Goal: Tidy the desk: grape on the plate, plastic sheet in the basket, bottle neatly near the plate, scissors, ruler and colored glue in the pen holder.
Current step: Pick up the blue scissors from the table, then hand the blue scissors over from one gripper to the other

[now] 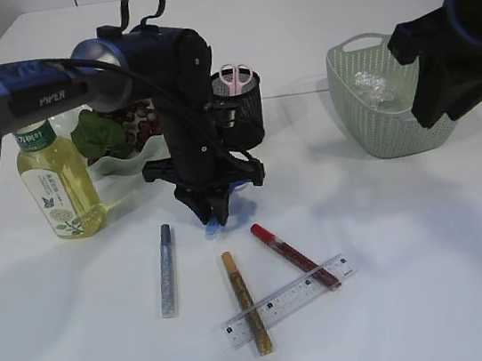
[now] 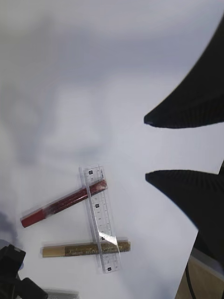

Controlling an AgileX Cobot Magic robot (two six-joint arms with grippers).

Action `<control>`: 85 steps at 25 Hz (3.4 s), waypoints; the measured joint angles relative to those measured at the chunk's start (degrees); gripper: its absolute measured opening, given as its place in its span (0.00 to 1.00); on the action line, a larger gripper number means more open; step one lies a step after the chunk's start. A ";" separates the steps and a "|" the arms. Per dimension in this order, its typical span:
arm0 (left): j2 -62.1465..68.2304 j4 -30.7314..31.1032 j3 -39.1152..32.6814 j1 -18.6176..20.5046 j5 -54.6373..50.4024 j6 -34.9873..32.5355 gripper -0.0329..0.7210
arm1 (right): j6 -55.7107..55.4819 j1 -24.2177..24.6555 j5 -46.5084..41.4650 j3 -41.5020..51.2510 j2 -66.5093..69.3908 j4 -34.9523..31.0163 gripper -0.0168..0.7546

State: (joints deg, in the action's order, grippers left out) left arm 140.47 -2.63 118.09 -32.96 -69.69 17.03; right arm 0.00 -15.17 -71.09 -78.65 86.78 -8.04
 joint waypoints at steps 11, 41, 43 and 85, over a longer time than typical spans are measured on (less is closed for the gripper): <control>-3.83 0.00 0.00 0.00 0.00 -0.54 0.24 | 0.00 0.00 0.00 0.00 0.00 -4.01 0.36; -18.38 -3.53 -0.08 0.00 -1.27 -2.11 0.24 | 9.48 0.00 16.71 0.00 0.00 -8.58 0.36; -19.20 -4.22 -0.08 0.00 -1.38 -2.25 0.24 | 9.48 0.00 17.89 0.00 0.00 -9.91 0.36; -27.46 -12.54 -0.08 -1.64 -1.82 -4.13 0.24 | 23.25 0.00 34.83 0.00 3.09 -51.93 0.72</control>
State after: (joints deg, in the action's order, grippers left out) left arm 113.01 -15.17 118.01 -34.61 -71.51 12.90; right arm 23.25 -15.17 -36.26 -78.65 89.86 -59.97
